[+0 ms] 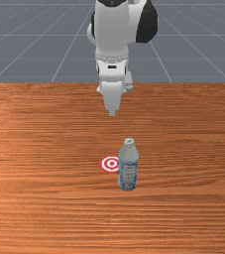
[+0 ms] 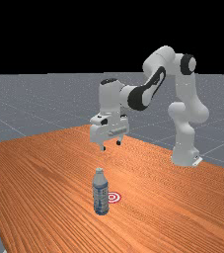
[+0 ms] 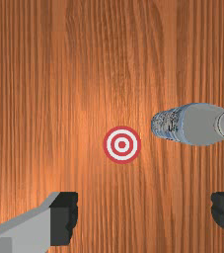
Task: Pick up the bottle and put it on the marker
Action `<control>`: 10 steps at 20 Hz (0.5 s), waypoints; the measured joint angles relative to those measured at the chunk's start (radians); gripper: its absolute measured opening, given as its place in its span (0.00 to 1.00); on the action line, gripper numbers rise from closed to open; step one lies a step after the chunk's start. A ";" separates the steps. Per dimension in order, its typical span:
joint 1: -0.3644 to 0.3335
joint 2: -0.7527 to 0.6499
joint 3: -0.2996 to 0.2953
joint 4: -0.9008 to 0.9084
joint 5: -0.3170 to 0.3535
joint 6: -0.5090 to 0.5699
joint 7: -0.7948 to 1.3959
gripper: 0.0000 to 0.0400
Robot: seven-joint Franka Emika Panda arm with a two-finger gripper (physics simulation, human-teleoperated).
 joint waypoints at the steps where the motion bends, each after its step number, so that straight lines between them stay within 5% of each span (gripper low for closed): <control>1: 0.000 0.005 0.000 0.001 0.000 0.000 0.000 1.00; 5: 0.001 -0.025 0.003 -0.065 -0.001 0.096 -0.008 1.00; 10: -0.038 0.117 -0.024 0.196 -0.007 -0.230 -0.086 1.00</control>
